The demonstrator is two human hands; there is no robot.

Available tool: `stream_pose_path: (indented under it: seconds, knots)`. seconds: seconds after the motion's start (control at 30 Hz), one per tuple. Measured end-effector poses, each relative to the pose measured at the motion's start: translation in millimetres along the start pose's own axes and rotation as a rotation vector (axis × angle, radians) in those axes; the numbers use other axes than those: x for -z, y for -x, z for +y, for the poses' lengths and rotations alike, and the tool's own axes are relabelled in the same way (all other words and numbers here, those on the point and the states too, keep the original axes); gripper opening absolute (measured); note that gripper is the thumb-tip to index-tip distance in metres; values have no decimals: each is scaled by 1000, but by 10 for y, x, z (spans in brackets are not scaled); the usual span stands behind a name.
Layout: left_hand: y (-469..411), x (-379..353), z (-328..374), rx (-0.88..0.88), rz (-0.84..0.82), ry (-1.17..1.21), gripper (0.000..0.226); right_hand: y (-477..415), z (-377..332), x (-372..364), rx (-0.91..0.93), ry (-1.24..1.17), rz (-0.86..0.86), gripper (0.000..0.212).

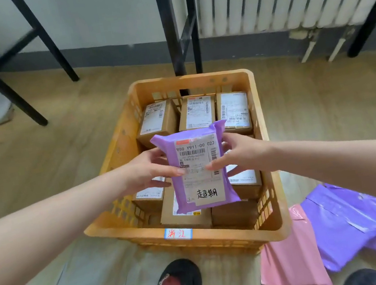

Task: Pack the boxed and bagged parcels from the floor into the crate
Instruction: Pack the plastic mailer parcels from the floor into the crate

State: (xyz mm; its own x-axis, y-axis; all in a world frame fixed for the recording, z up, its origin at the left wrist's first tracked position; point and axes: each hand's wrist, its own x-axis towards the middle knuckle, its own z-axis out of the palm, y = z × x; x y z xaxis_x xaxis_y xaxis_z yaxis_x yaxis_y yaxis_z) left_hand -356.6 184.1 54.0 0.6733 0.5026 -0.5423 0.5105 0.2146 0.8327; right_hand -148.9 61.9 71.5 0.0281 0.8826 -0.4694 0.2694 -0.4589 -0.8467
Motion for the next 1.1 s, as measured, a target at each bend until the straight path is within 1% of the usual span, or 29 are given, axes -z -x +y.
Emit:
stream_pose_path:
  seconds: [0.13,0.2,0.27,0.33,0.4,0.47,0.53,0.6,0.67,0.77,0.83,0.9,1.0,1.03,1.1]
  knots:
    - [15,160,-107,0,44,-104,63,-223,1,-143,0,-29,-66,65]
    - [25,197,-116,-13,37,-174,61,-300,-12,-169,3,9,-105,60]
    - [26,185,-152,-13,11,-215,61,-328,-40,-115,1,93,-169,45]
    - [9,109,-215,0,-24,-232,62,-317,-44,-4,-36,174,-269,32]
    - [-34,-18,-284,12,-72,-291,60,-278,-12,90,-114,237,-330,33]
    - [-93,-174,-354,12,-104,-342,56,-245,32,126,-174,312,-324,44]
    - [-162,-326,-390,-5,-117,-365,52,-208,47,104,-181,476,-331,51]
    - [-223,-460,-399,-32,-130,-384,48,-175,22,89,-144,788,-346,56]
    - [-268,-594,-411,-67,-140,-387,49,-137,-4,72,-97,1062,-350,60]
    - [-292,-826,-480,-123,-100,-393,54,-48,17,16,-81,1277,-372,58]
    - [-295,-942,-495,-121,-129,-424,56,5,67,-36,-81,1357,-410,57]
    - [-310,-937,-452,-22,-253,-426,51,29,96,-61,-59,1396,-429,57]
    - [-299,-806,-336,248,-445,-214,47,47,75,-31,-39,1436,-442,54]
    - [-298,-776,-319,303,-480,-129,47,55,72,-23,-17,1464,-436,53]
    - [-293,-750,-327,350,-494,8,52,86,105,-35,59,1518,-395,47]
